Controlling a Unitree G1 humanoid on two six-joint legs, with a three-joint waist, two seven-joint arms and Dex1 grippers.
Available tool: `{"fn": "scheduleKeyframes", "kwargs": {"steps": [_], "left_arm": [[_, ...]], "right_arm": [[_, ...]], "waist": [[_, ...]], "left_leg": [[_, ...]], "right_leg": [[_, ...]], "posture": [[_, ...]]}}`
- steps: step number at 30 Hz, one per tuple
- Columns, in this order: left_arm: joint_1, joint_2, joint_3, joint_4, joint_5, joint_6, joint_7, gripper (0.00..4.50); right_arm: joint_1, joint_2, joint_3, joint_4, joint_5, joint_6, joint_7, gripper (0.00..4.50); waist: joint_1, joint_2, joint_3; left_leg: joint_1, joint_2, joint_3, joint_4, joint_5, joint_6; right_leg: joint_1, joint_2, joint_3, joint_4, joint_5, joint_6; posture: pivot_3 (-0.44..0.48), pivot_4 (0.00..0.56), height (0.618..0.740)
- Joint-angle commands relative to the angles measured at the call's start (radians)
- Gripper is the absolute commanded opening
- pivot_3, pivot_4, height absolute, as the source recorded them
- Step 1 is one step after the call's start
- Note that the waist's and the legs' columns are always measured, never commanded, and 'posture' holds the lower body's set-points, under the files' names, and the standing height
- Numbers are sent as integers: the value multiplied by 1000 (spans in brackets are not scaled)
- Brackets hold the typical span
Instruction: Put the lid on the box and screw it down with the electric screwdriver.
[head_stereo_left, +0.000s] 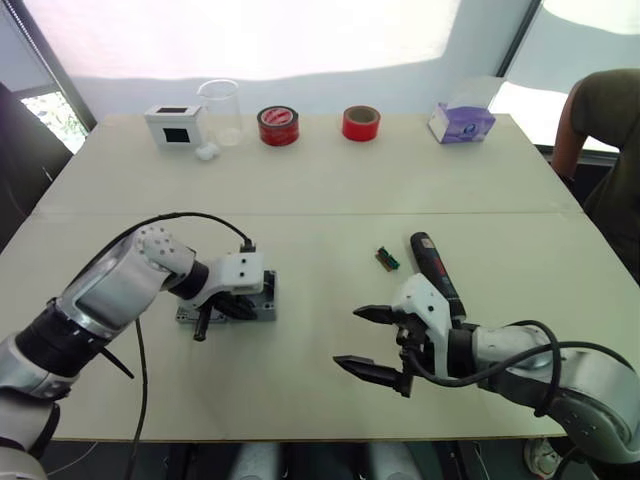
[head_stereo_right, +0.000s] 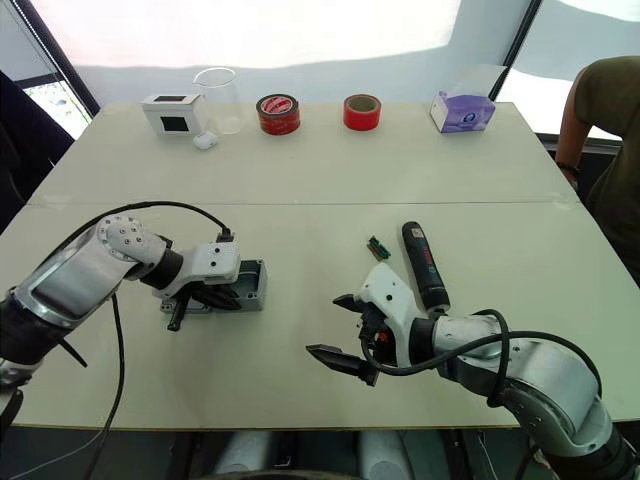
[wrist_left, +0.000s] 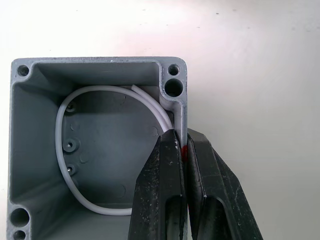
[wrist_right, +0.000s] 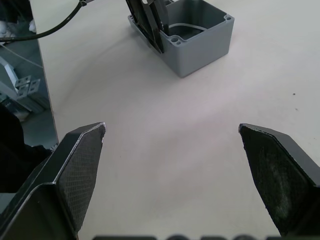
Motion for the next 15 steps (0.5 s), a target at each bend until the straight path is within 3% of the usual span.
{"fn": "scheduleKeyframes", "kwargs": {"steps": [1, 7, 11, 15], "left_arm": [[-78, -42, 45, 55, 2, -172, -65, 127], [-229, -173, -42, 235, 69, -493, -239, 127], [-299, -260, -144, 411, 140, -690, -256, 127], [-328, -300, -177, 503, 136, -764, -256, 127]], "right_arm": [[7, -22, -14, -48, 11, -5, 21, 4500], [24, -75, -58, -49, 45, -9, 60, 4500], [23, -53, -46, -52, 22, -14, 24, 4500], [35, -32, -40, -68, 18, -14, -9, 4500]], "waist": [[4, 0, 0], [22, -2, 1], [20, -2, 1], [17, -3, 2]], "left_leg": [[0, 0, 0, 0, 0, 0], [-1, -1, 0, 3, 0, 1], [0, 0, 0, 3, 0, 1], [-1, 0, 0, 3, 0, 1]], "right_leg": [[0, 0, 0, 0, 0, 0], [2, 0, -2, -1, 1, 1], [1, 1, -2, 0, 1, 1], [0, 1, -1, 0, 1, 1]], "posture": [[0, 150, 740], [0, 150, 740], [0, 150, 740], [0, 150, 740]]}}
